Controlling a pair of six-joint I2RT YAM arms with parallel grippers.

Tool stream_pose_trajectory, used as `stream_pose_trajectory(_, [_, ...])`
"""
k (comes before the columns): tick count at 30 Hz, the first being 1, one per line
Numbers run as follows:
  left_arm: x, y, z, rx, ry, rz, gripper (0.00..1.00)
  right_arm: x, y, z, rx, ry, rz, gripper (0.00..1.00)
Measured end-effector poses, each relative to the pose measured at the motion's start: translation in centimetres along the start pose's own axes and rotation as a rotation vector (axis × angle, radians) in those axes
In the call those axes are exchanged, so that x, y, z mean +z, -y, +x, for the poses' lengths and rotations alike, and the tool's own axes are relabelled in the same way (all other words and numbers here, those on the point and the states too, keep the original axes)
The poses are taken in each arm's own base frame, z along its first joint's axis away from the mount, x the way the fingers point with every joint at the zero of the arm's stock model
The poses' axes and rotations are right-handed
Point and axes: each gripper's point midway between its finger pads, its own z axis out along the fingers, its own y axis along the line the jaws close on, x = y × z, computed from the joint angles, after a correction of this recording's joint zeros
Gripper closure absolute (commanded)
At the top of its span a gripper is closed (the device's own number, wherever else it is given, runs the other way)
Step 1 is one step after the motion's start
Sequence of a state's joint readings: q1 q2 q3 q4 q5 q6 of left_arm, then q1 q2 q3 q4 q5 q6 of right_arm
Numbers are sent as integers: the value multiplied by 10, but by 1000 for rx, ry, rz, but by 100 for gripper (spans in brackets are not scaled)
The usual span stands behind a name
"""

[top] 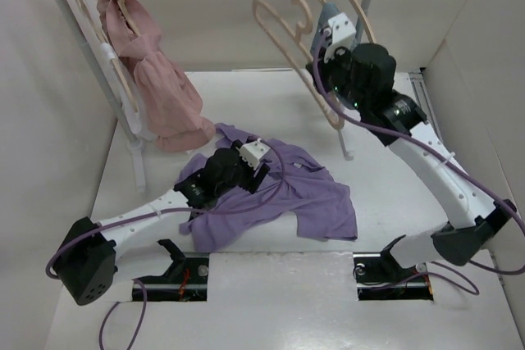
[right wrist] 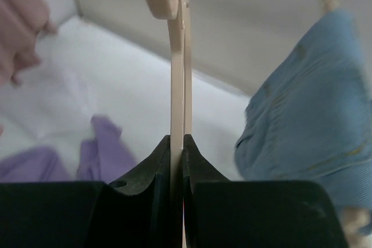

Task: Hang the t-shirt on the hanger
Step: Grab a hanger with the right arm, then place tshirt on hanger

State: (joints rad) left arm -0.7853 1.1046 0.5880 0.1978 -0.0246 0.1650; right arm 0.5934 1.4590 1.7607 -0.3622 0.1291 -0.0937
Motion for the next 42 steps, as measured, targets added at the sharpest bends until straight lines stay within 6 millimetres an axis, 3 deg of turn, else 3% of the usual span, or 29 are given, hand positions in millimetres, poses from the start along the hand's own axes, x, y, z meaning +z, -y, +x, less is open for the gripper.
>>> stream_pose_trajectory(5, [8,8,11,-13,-51,41,29,-31,-39,70,-29,-129,-132,100])
stream_pose_trajectory(8, [26,15,24,-4,-147,76,29,-51,-42,97,-18,-179,-148,100])
stream_pose_trajectory(12, [44,15,31,33,-210,91,24,-75,-31,106,18,-185,-103,100])
stream_pose_trajectory(15, [56,12,25,65,-227,91,23,-99,-21,109,55,-173,-66,100])
stream_pose_trajectory(20, [89,2,12,84,-257,88,32,-142,-11,123,114,-162,-30,100])
stream_pose_trajectory(24, [94,-7,26,115,-304,93,37,-165,-6,136,153,-177,-12,100])
stream_pose_trajectory(28, [96,-8,38,140,-338,106,59,-175,-4,146,173,-204,4,100])
stream_pose_trajectory(30, [98,-7,43,150,-351,117,75,-176,-3,149,178,-212,8,100])
stream_pose_trajectory(31, [98,-6,46,163,-359,124,96,-175,-3,150,178,-220,9,100])
stream_pose_trajectory(33, [98,-5,47,172,-363,132,100,-174,-4,154,179,-236,11,100])
stream_pose_trajectory(38, [98,-10,45,141,-365,139,100,-172,-7,172,173,-308,9,100])
stream_pose_trajectory(42, [95,-38,25,42,-358,135,100,-183,-6,191,186,-387,24,100])
